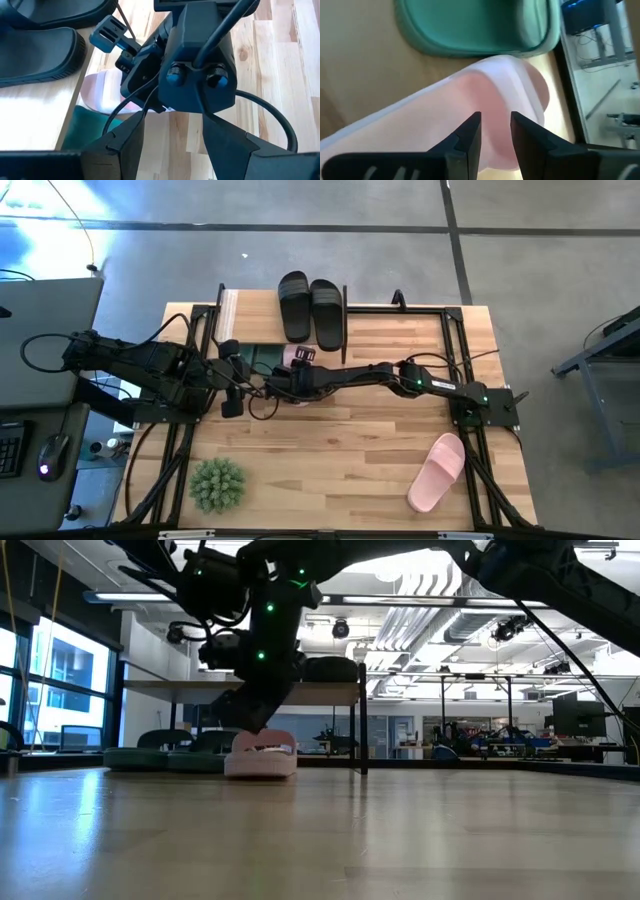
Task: Pick and place slides into the shelf
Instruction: Put the left pink slide under the shelf
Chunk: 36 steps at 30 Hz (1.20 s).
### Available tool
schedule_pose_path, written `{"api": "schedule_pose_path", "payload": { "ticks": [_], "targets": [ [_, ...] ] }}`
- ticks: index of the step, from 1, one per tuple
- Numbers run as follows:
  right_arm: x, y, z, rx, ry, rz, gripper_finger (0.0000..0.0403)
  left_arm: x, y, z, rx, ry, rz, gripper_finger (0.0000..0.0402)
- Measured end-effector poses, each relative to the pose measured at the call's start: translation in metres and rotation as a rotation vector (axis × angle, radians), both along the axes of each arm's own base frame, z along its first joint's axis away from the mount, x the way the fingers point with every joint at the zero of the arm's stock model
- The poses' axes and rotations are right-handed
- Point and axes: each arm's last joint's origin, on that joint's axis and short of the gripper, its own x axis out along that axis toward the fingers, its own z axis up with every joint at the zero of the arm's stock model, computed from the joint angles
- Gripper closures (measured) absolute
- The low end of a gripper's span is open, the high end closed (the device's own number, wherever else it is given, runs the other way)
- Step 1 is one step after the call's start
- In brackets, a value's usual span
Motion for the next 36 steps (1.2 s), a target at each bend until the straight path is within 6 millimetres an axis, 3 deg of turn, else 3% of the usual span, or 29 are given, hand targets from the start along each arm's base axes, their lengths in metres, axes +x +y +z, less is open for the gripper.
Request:
{"api": "schedule_pose_path", "payload": {
  "ticks": [9,18,23,30,36],
  "targets": [
    [-0.001,-0.006,-0.001,0.07,0.0,-0.004,0.0308,0.0,0.0,0.0,0.0,0.003,0.0,0.0218],
    [-0.007,0.002,-0.002,0.071,0.064,0.007,0.0308,0.0,0.0,0.0,0.0,0.003,0.0,0.0218],
    [-0.008,0.008,0.009,0.07,0.046,0.017,0.0308,0.0,0.0,0.0,0.001,0.005,0.0,0.0218],
    [-0.014,0.031,0.033,0.119,-0.001,0.071,0.0308,-0.001,0.0,-0.001,0.002,0.018,0.0,0.0218],
    [-0.032,0.074,0.051,0.104,0.052,0.116,0.0315,-0.001,0.0,-0.001,0.001,0.02,0.001,0.0218]
  ]
}}
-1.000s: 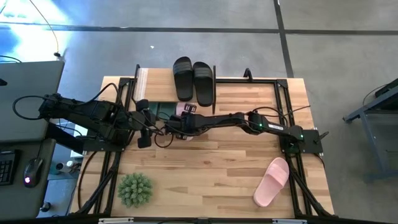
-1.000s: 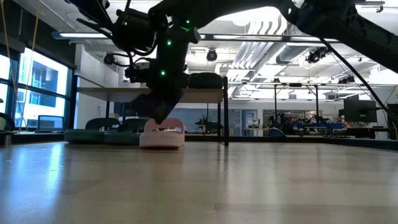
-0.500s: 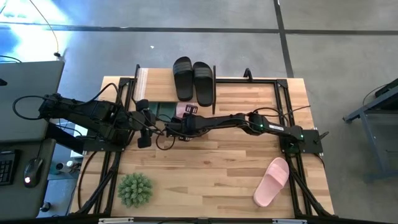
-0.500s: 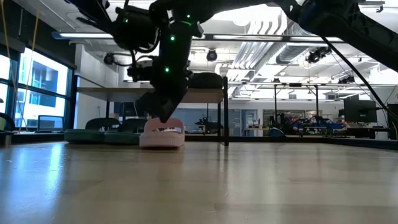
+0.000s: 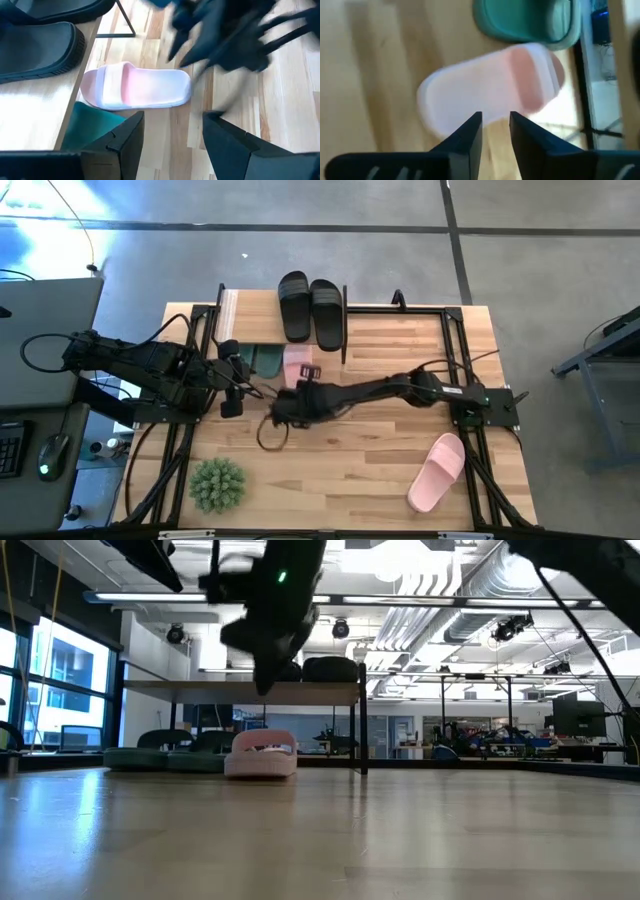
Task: Pick and place slides into the shelf
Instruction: Put the left pink slide under the shelf
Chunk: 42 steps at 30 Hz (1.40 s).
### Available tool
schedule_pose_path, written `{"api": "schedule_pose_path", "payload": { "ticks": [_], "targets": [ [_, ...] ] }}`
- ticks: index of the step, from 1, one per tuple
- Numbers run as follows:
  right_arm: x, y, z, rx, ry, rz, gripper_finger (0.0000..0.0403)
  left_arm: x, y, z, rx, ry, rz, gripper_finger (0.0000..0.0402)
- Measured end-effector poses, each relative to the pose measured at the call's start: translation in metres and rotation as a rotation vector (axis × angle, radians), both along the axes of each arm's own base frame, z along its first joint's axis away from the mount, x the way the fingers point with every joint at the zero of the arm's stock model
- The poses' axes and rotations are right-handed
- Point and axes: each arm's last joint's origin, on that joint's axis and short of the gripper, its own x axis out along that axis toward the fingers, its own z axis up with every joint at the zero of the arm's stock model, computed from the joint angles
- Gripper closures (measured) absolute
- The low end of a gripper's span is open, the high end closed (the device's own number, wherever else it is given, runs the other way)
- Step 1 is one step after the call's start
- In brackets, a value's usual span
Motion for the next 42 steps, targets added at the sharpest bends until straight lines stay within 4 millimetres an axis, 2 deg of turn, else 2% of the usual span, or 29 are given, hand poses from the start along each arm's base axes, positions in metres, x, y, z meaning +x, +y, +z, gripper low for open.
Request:
{"api": "schedule_pose_path", "payload": {
  "ticks": [2,6,8,12,16,19,22,24,29,33,36,38,42],
  "targets": [
    [-0.009,0.017,0.009,-0.006,0.005,0.016,0.0331,0.0,0.0,0.0,0.0,0.0,0.0,0.0218],
    [-0.028,0.051,0.03,-0.016,-0.025,0.034,0.0389,0.0,0.0,0.0,0.0,0.001,0.0,0.0218],
    [-0.038,0.066,0.035,-0.023,-0.03,0.027,0.0396,0.0,0.0,0.0,0.0,0.001,0.001,0.0218],
    [-0.055,0.086,0.031,-0.044,-0.011,-0.02,0.0397,0.0,0.0,0.0,-0.003,-0.001,0.004,0.0218],
    [-0.059,0.095,0.014,-0.045,-0.017,-0.038,0.04,0.0,0.0,0.0,-0.003,-0.002,0.005,0.0218],
    [-0.061,0.096,-0.002,-0.033,-0.036,-0.036,0.0402,0.0,0.0,0.0,-0.003,-0.003,0.005,0.0218],
    [-0.066,0.092,-0.008,0.016,-0.103,-0.03,0.0403,0.0,0.0,0.0,-0.004,-0.003,0.004,0.0218],
    [-0.075,0.089,-0.005,0.051,-0.185,-0.03,0.0403,0.0,0.0,0.0,-0.007,-0.003,0.002,0.0218],
    [-0.11,0.079,0.007,0.189,-0.43,0.008,0.0403,0.0,0.0,0.0,-0.01,-0.003,0.001,0.0218],
    [-0.138,0.063,-0.016,0.347,-0.582,0.06,0.0403,0.0,0.0,0.0,-0.01,-0.003,0.001,0.0218],
    [-0.151,0.049,-0.04,0.33,-0.66,0.048,0.0403,0.0,0.0,0.0,-0.01,-0.002,0.0,0.0218],
    [-0.156,0.046,-0.052,0.294,-0.672,0.064,0.0403,0.0,0.0,0.0,-0.009,-0.002,0.0,0.0218],
    [-0.154,0.047,-0.062,0.263,-0.701,0.085,0.0403,0.0,0.0,0.0,-0.007,-0.001,-0.003,0.0218]
  ]
}}
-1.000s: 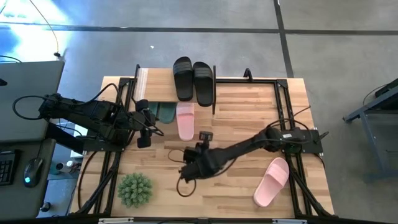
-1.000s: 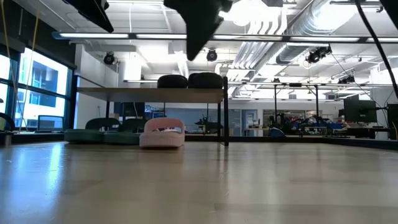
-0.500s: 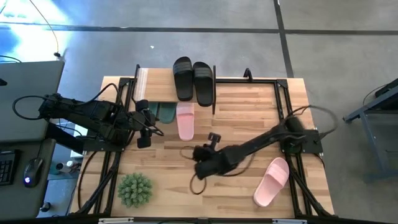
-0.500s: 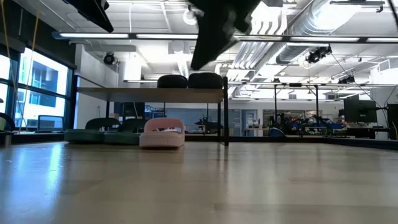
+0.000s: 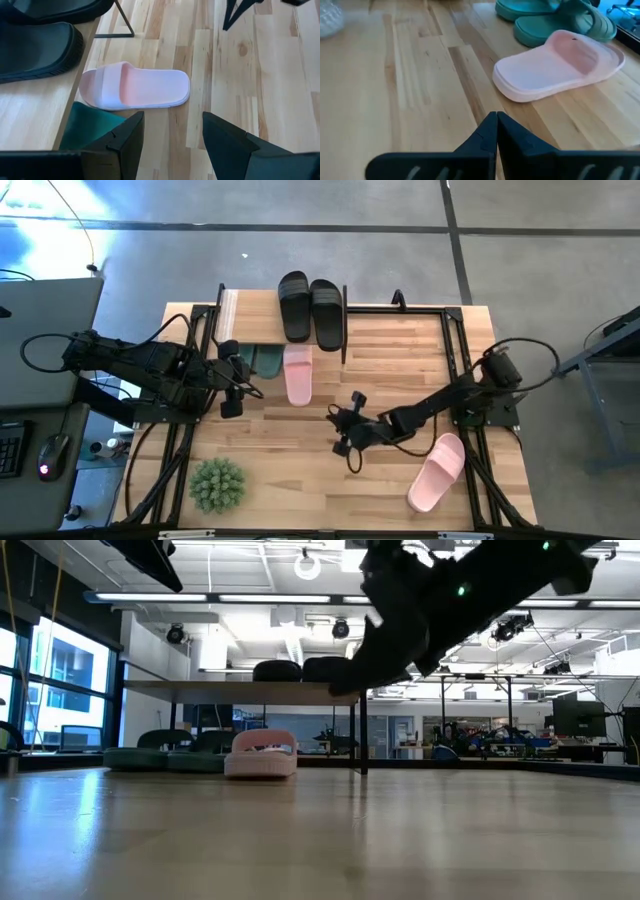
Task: Pick and place slides into the shelf
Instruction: Put the left pink slide under the shelf
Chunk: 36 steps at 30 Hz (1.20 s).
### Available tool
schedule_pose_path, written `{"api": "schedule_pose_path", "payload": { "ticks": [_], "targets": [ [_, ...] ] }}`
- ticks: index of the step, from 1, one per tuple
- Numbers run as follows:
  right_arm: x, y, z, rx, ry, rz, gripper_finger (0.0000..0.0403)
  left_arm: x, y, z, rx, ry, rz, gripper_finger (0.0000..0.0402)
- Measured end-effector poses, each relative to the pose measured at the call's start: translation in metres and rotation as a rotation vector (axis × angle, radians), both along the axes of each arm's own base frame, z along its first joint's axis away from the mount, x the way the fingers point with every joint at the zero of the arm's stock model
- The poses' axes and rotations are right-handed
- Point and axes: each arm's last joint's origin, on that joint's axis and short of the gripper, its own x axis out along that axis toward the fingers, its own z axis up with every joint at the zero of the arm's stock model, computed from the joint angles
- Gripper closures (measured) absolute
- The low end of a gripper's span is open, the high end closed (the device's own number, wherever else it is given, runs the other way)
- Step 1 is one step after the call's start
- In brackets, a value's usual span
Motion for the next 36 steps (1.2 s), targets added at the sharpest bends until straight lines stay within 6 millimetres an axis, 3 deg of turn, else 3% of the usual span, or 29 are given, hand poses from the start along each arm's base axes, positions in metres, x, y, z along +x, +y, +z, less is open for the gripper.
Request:
{"api": "schedule_pose_path", "payload": {
  "ticks": [14,27,36],
  "targets": [
    [0.043,-0.049,-0.046,0.033,0.021,-0.001,0.0403,0.0,0.0,0.0,0.0,-0.001,0.0,0.0218],
    [0.051,-0.075,-0.048,0.116,-0.009,0.069,0.0403,0.0,0.0,0.0,0.004,-0.001,0.0,0.0218],
    [0.053,-0.073,-0.05,0.126,-0.024,0.111,0.0403,0.0,0.0,0.0,0.004,-0.001,0.0,0.0218]
  ]
}}
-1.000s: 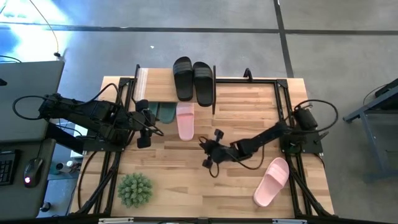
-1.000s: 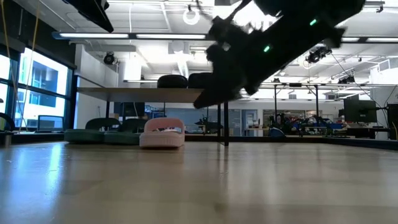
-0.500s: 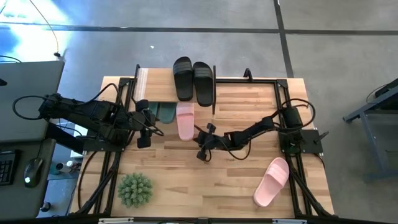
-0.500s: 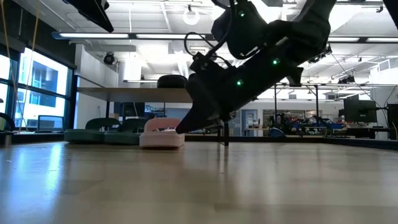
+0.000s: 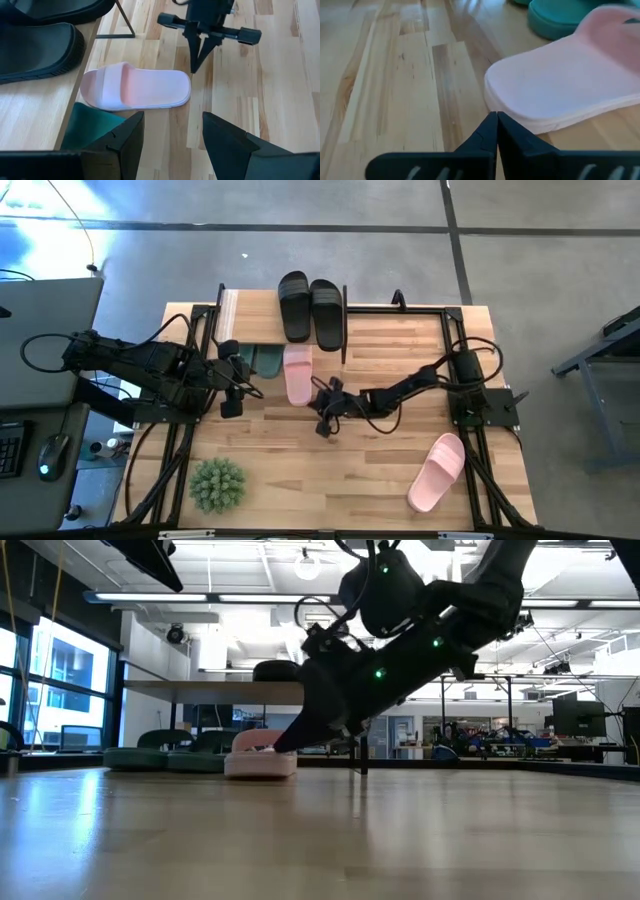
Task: Pick and place slides into the shelf
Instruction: Put the left pink slide under the shelf
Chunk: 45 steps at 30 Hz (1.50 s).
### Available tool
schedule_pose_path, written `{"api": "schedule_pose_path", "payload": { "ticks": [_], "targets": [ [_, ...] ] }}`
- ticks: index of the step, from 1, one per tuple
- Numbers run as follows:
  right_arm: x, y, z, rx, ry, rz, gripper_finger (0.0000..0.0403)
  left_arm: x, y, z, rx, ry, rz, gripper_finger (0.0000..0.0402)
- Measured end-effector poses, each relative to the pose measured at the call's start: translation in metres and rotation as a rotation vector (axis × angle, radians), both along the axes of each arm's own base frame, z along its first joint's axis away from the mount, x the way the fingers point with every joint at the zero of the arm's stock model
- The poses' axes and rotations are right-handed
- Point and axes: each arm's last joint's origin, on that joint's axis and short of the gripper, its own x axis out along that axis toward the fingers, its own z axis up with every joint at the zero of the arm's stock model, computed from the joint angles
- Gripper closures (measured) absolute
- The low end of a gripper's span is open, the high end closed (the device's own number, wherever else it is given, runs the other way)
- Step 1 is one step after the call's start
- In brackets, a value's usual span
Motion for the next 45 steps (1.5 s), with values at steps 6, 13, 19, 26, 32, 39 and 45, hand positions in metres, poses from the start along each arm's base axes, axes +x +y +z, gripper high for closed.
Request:
{"api": "schedule_pose_path", "payload": {
  "ticks": [6,13,19,26,32,39,45],
  "targets": [
    [0.015,0.003,-0.023,0.006,0.036,0.024,0.0403,0.0,0.0,0.0,0.0,0.0,0.0,0.0218],
    [0.045,0.001,-0.022,-0.03,0.07,0.015,0.0403,0.0,0.0,0.0,-0.001,0.003,0.0,0.0218],
    [0.054,-0.012,-0.015,-0.046,0.076,-0.011,0.0403,0.0,0.0,0.0,-0.004,0.003,-0.002,0.0218],
    [0.058,-0.032,-0.012,-0.036,0.075,-0.037,0.0403,0.0,0.0,0.0,-0.005,0.003,-0.003,0.0218],
    [0.058,-0.046,-0.012,-0.006,0.076,-0.045,0.0403,0.0,0.0,0.0,-0.006,0.004,-0.004,0.0218],
    [0.058,-0.064,-0.011,0.024,0.069,-0.071,0.0403,0.0,0.0,0.0,-0.006,0.003,-0.004,0.0218],
    [0.057,-0.076,-0.012,0.07,0.063,-0.07,0.0403,0.0,0.0,0.0,-0.006,0.004,-0.004,0.0218]
  ]
}}
